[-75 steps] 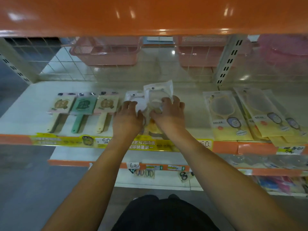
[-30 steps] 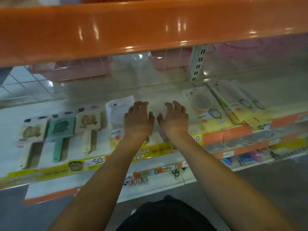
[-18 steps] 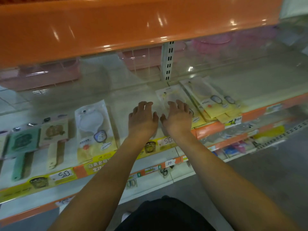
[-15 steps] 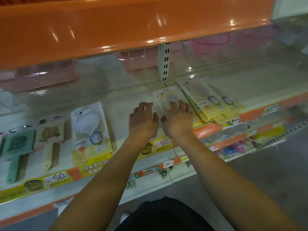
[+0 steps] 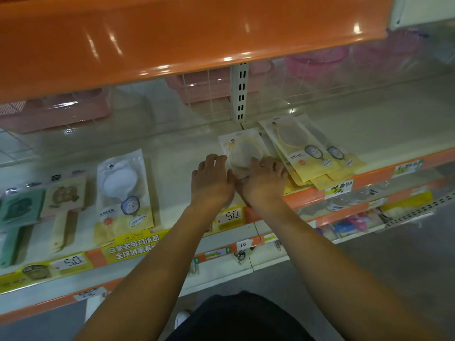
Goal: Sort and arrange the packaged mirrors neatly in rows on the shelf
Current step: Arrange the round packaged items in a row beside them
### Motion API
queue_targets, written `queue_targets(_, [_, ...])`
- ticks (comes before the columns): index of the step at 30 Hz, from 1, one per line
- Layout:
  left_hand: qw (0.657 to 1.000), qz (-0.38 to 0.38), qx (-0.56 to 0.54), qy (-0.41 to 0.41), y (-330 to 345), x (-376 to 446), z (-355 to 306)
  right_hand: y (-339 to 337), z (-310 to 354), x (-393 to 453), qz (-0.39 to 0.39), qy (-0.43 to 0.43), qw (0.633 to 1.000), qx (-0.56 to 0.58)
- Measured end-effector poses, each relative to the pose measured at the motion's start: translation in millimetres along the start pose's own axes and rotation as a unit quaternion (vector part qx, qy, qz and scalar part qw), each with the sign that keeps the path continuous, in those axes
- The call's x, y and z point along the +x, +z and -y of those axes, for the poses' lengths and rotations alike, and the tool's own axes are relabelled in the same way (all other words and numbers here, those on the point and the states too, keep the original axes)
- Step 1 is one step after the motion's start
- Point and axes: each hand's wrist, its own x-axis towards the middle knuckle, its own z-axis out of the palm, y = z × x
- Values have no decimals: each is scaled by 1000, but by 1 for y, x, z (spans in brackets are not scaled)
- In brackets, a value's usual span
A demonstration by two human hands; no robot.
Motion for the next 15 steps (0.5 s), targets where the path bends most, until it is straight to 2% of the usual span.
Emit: queue_targets(15, [1000, -8, 0, -7, -2, -1, 3, -11, 5, 8, 71, 9, 997, 13])
